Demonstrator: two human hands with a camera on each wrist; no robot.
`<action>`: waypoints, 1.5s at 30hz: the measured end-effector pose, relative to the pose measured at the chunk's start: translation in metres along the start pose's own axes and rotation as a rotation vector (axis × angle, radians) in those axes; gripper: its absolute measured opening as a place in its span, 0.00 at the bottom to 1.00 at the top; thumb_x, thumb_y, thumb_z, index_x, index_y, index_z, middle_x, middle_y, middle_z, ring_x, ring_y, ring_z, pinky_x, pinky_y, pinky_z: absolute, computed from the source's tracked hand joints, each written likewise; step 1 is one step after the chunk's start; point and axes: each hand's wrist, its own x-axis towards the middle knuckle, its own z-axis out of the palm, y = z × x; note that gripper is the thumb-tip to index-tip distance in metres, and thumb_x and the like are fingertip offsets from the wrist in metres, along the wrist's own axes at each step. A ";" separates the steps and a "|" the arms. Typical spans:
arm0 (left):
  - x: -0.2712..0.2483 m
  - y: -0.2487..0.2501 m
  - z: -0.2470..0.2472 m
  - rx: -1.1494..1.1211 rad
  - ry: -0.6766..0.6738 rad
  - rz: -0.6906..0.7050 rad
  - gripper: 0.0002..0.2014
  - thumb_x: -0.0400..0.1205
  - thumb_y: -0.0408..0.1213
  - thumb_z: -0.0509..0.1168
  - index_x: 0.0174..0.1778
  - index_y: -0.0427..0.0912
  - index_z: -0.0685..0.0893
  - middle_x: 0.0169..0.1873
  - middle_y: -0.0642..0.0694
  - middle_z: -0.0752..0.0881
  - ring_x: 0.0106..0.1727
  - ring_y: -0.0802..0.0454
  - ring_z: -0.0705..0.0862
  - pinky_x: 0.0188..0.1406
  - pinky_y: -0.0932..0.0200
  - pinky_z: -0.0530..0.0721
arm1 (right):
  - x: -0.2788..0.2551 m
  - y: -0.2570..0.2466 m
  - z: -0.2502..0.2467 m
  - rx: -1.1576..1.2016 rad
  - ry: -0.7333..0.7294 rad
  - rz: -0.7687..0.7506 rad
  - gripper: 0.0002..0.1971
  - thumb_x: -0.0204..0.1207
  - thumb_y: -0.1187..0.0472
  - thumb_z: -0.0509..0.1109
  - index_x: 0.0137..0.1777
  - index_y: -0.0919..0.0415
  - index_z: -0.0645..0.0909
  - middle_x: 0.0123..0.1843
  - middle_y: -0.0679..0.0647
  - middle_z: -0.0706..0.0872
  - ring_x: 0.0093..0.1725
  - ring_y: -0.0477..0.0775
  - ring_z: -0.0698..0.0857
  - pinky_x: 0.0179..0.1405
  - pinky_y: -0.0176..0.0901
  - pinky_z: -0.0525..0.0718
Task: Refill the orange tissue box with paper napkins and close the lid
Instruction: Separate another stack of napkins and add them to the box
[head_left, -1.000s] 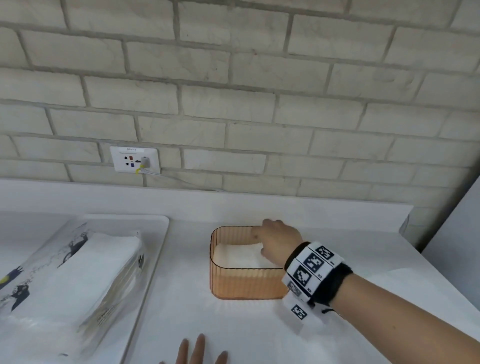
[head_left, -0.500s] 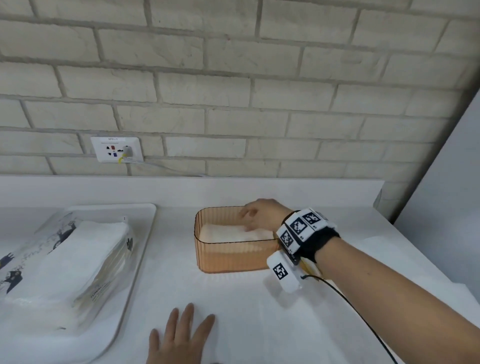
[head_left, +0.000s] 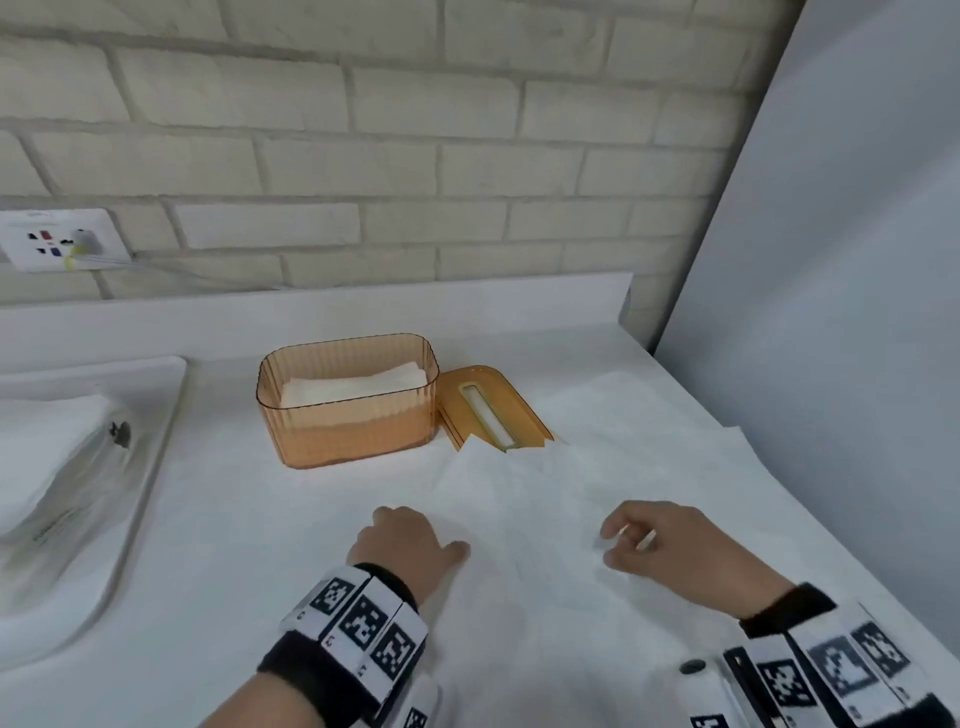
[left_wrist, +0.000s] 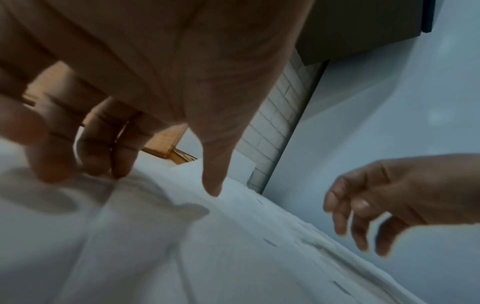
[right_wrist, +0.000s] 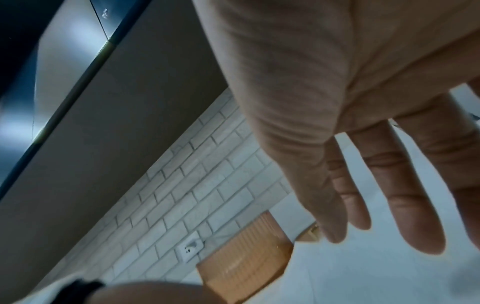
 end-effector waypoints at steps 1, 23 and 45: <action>0.001 0.003 0.004 -0.003 -0.009 -0.022 0.30 0.78 0.60 0.61 0.62 0.36 0.77 0.58 0.42 0.78 0.57 0.45 0.82 0.55 0.55 0.81 | -0.006 0.005 0.008 0.001 -0.012 0.009 0.07 0.72 0.54 0.74 0.47 0.52 0.82 0.43 0.50 0.84 0.32 0.40 0.77 0.30 0.23 0.73; -0.033 -0.008 0.026 -0.655 0.164 -0.147 0.12 0.81 0.33 0.65 0.32 0.33 0.76 0.30 0.41 0.79 0.33 0.44 0.78 0.27 0.58 0.71 | -0.034 -0.007 0.085 -0.246 -0.182 -0.063 0.17 0.75 0.54 0.64 0.30 0.52 0.60 0.34 0.45 0.71 0.39 0.51 0.76 0.29 0.36 0.69; -0.056 -0.051 0.046 -1.630 0.374 -0.235 0.06 0.84 0.35 0.61 0.51 0.42 0.84 0.44 0.42 0.90 0.46 0.42 0.87 0.44 0.50 0.83 | 0.127 -0.051 0.038 -0.519 -0.044 -0.155 0.20 0.81 0.53 0.63 0.68 0.64 0.73 0.73 0.60 0.68 0.70 0.63 0.70 0.63 0.49 0.74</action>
